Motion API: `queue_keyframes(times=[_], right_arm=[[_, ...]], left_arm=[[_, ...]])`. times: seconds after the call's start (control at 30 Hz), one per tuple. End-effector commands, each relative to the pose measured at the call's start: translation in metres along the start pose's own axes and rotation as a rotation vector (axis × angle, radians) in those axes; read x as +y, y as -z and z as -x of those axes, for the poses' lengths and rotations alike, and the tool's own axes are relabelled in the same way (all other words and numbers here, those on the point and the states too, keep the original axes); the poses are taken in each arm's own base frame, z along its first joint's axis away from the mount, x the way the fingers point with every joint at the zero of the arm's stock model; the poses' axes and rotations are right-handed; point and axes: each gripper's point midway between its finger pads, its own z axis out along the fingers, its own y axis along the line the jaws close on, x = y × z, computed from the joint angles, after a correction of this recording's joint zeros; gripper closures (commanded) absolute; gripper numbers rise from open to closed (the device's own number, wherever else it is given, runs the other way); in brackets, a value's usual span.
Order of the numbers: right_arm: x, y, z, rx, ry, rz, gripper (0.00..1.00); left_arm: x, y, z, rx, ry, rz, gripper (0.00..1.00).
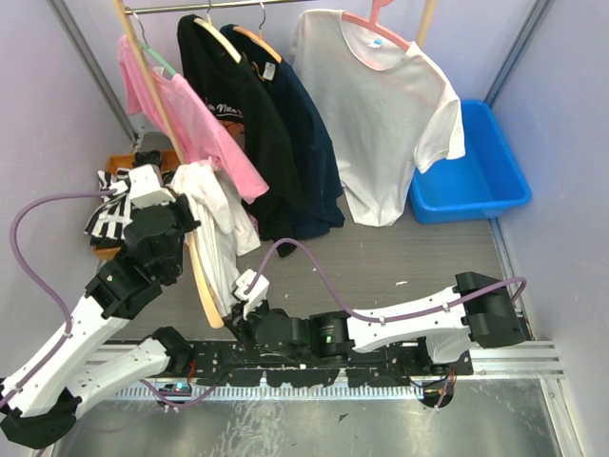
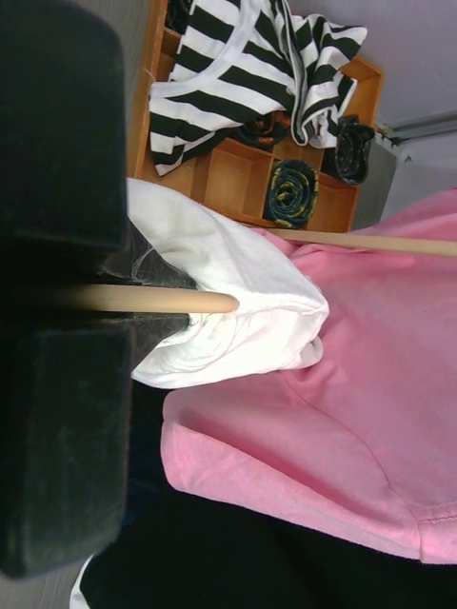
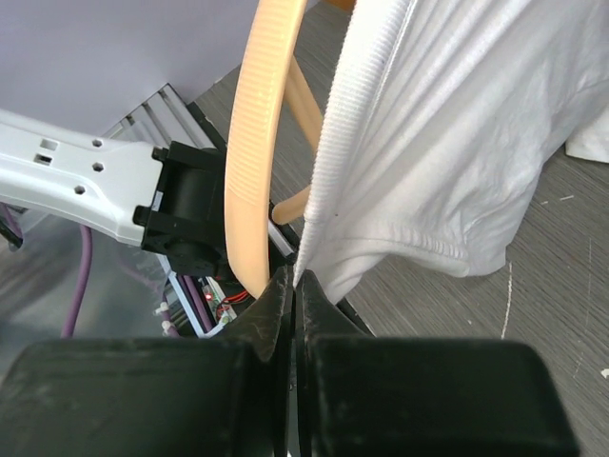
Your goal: Place the t-shirt on the hanger
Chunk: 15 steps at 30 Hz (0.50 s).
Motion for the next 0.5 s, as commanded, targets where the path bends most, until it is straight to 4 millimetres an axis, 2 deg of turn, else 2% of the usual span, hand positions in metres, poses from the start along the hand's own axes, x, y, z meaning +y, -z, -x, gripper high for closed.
queue_keyframes(times=[0.0,0.47], right_arm=[[0.054,0.057,-0.100,0.333,0.080,0.249,0.99],[0.068,0.082,-0.104,0.364,0.088,0.335,0.99]], left_arm=[[0.012,-0.002,0.091,-0.314,0.326,0.134,1.00],[0.012,-0.007,0.103,-0.386,0.310,0.176,1.00]])
